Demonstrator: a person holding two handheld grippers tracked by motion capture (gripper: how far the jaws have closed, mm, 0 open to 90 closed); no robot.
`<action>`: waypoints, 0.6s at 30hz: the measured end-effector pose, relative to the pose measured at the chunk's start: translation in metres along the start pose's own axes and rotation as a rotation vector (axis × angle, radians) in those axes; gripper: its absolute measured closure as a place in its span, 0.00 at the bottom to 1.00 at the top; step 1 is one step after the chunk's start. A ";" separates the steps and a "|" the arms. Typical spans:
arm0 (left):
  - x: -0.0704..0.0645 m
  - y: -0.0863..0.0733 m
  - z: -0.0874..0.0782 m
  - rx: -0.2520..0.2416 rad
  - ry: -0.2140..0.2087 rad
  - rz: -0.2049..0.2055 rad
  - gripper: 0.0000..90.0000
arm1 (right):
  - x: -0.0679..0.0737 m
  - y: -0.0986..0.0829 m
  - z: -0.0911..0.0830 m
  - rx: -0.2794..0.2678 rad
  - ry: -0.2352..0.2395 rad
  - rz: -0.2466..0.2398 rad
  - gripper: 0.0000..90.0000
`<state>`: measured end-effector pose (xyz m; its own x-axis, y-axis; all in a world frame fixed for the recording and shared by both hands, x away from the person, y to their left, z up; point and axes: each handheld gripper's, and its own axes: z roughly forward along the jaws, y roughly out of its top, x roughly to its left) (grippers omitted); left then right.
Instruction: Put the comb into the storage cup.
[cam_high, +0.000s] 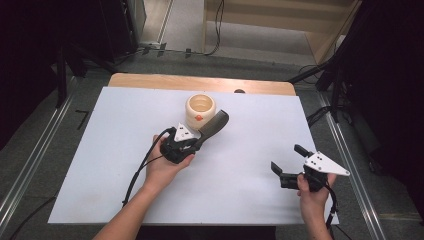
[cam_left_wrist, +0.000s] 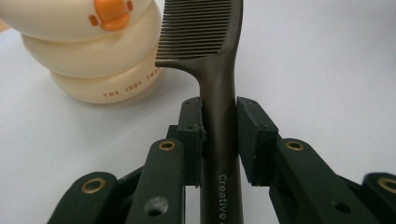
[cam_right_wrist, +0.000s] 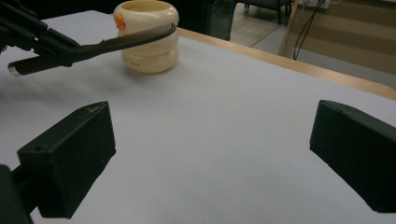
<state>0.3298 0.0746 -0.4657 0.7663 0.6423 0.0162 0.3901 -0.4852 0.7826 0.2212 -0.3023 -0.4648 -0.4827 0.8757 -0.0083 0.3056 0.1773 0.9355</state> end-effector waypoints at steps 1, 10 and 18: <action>0.001 0.000 -0.001 -0.006 0.004 -0.001 0.81 | 0.001 0.002 0.002 0.002 0.006 0.000 0.00; 0.003 -0.005 -0.012 -0.067 0.024 -0.008 0.81 | 0.015 0.024 0.027 -0.015 0.067 0.028 0.00; 0.004 -0.008 -0.021 -0.142 0.056 -0.021 0.81 | 0.029 0.044 0.054 -0.042 0.128 0.090 0.00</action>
<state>0.3192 0.0935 -0.4595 0.7275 0.6855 0.0304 0.3267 -0.3851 0.8631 0.2648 -0.2449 -0.4432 -0.5566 0.8222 0.1192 0.3195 0.0794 0.9442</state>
